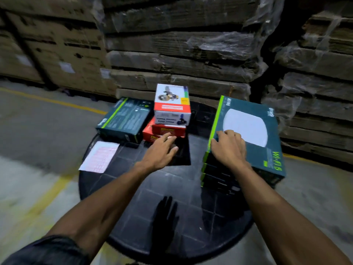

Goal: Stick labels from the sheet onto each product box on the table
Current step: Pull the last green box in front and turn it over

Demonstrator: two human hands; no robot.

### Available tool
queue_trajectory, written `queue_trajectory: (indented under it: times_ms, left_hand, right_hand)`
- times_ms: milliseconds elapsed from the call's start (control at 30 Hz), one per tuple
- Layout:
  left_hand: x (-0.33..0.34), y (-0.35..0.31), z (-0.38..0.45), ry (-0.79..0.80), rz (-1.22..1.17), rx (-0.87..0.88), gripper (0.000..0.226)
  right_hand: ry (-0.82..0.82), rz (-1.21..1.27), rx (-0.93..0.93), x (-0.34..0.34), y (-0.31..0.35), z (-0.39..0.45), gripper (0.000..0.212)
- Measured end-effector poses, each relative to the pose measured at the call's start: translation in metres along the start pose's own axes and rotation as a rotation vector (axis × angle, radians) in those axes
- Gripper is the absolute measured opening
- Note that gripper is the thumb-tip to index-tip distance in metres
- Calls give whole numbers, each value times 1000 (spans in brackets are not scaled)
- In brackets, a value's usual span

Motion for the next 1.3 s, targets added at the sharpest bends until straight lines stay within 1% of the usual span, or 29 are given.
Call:
queue_trajectory:
  times_ms: [167,300,400,500,633,767,867,967,1033,1100,1200,1300]
  left_hand:
    - [-35,93,-18,-24,48,-175,45]
    - [-61,186,-20,-26,69,-286,39]
    - [-75,262,-6,5,88,-334,41]
    - [-86,334,16,67,89,-348,47]
    - [-94,403,48,91,58,-366,54]
    - [-89,442,78,122,3,-413,62]
    - [-80,464,105,150,-97,-464,71]
    - [-67,480,125,154,-213,-464,79]
    - [-58,485,130,126,-315,-477,82]
    - [-51,487,130,82,-378,-493,82]
    - [-45,493,131,19,-392,-485,82]
    - [-47,494,133,-16,-421,-506,84]
  right_hand:
    - [-2,28,-194,37,96,1,35]
    - [147,38,-228,80,179,5,41]
    - [257,47,-179,120,237,19,46]
    - [363,141,-61,160,288,43,50]
    - [444,205,84,198,339,82,62]
    - [437,245,196,223,368,126,73]
    - [448,334,321,243,380,161,81]
    - [482,353,384,266,385,184,87]
    - [496,383,406,281,386,189,89]
    - [471,423,426,293,385,190,90]
    - [412,457,433,303,383,187,89]
    - [387,447,449,299,386,186,88]
Point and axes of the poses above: each hand's wrist, its own z-axis towards the middle knuckle, its own x-axis out of the palm, y = z × x, the point moved 1 cm from there along z, towards the middle knuckle, and after that the axes turned 8 degrees about x, right-handed, at the moved point
